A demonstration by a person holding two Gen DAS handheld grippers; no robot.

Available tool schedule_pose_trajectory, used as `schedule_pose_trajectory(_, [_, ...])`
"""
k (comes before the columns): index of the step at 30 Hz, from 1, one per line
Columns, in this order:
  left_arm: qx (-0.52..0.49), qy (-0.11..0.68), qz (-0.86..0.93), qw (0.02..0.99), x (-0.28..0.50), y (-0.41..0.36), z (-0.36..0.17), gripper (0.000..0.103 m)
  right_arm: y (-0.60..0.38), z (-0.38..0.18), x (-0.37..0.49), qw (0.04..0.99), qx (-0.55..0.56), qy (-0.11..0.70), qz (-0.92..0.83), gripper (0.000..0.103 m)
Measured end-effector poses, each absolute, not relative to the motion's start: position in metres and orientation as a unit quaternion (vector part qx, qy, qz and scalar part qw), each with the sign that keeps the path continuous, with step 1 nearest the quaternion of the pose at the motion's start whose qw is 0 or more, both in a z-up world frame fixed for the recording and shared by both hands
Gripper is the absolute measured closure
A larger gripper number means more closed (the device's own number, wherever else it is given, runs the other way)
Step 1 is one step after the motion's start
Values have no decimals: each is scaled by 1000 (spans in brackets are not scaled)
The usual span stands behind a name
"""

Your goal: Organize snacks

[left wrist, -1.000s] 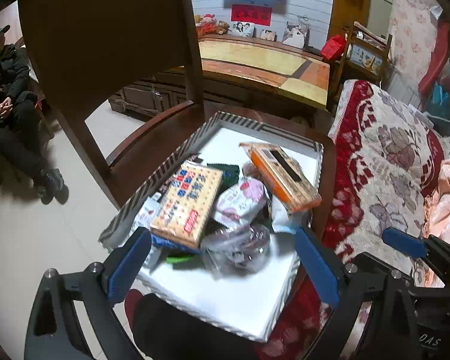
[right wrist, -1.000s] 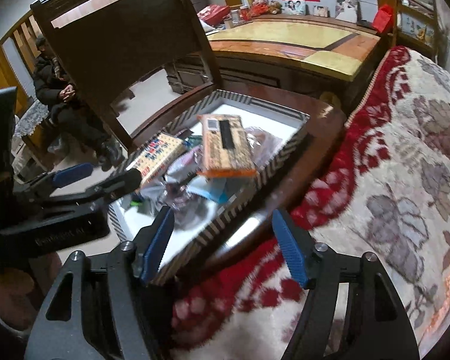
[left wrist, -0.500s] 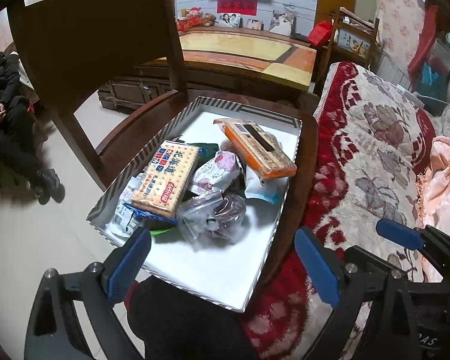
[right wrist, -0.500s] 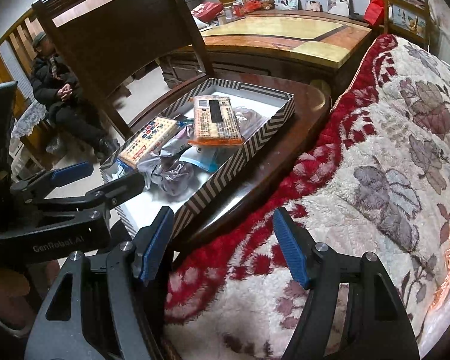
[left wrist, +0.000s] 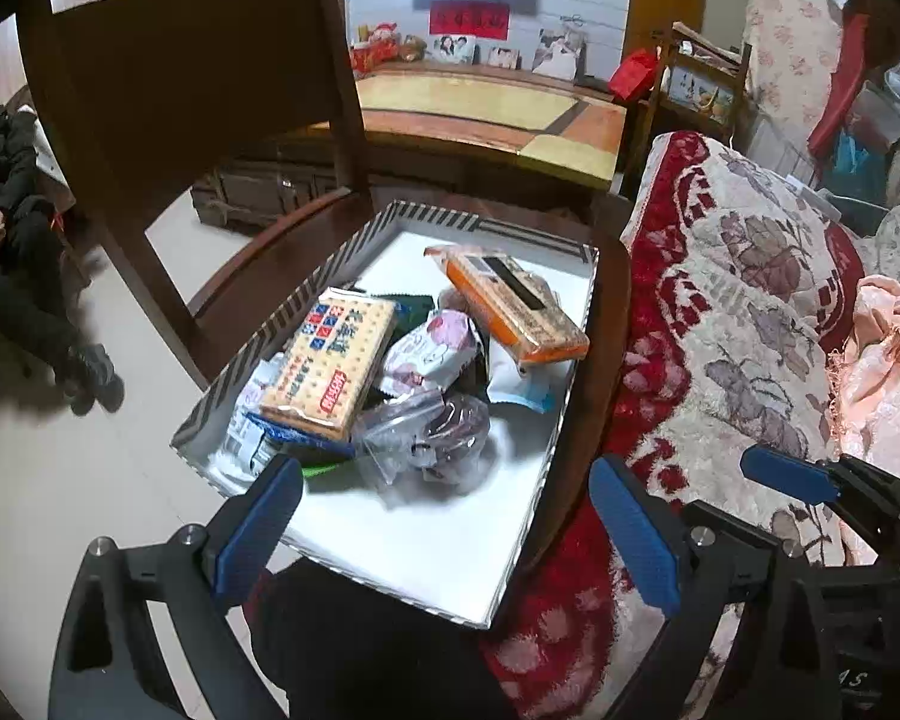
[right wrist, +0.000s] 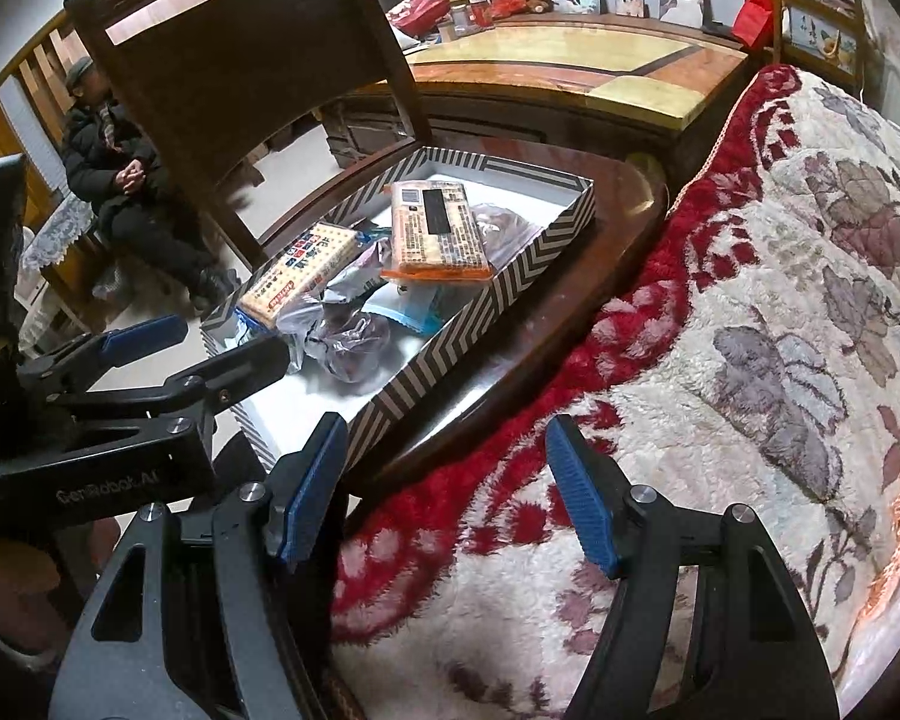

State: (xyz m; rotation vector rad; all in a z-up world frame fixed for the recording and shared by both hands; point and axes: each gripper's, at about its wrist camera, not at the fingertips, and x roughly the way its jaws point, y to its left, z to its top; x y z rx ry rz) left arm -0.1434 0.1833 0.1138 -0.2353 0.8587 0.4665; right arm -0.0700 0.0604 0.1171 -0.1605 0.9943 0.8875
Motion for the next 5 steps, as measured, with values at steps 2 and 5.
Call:
schedule_pose_trajectory(2, [-115,412,222,876,-143,183,114,5,60,117,-69,783,-73,462,410,34])
schedule_pose_trajectory(5, [-114,413,221,876,-142,181,114,5,58,118,-68,785,-70,460,409,34])
